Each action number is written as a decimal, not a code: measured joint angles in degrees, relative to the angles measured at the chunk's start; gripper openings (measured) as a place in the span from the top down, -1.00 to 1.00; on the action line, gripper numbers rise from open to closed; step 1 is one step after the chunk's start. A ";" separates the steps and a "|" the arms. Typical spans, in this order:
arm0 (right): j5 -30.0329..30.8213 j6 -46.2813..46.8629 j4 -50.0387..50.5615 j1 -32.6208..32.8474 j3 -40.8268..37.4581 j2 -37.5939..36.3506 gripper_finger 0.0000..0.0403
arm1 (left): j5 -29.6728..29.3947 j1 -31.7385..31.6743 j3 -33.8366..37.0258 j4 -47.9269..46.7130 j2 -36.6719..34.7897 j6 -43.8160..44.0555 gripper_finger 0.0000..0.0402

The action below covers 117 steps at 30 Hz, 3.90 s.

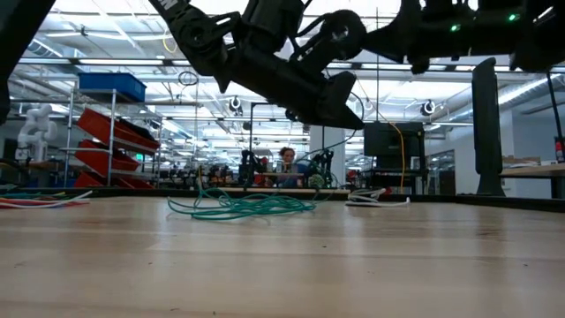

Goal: Coil cords
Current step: Coil the green wire onto the spool

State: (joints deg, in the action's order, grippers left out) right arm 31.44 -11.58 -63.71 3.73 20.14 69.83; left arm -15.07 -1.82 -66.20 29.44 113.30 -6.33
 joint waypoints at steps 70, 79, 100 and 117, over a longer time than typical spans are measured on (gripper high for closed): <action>7.23 3.79 35.09 -6.30 10.40 15.42 1.00 | -1.70 0.84 -0.41 -12.93 0.00 2.66 1.00; 4.89 6.89 38.82 -6.40 10.40 15.42 1.00 | -0.03 0.19 -0.41 -12.97 0.00 3.02 1.00; 4.74 13.31 47.15 -5.39 9.20 19.27 1.00 | -2.70 0.78 -0.41 -15.45 -1.77 -0.05 1.00; 6.54 16.27 47.62 -1.00 7.56 17.17 1.00 | -6.48 -0.99 0.11 -25.54 -2.71 -1.58 1.00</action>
State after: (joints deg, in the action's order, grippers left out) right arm 37.98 4.68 -16.09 2.73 27.70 87.00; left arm -21.55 -2.81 -66.08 3.91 110.59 -7.92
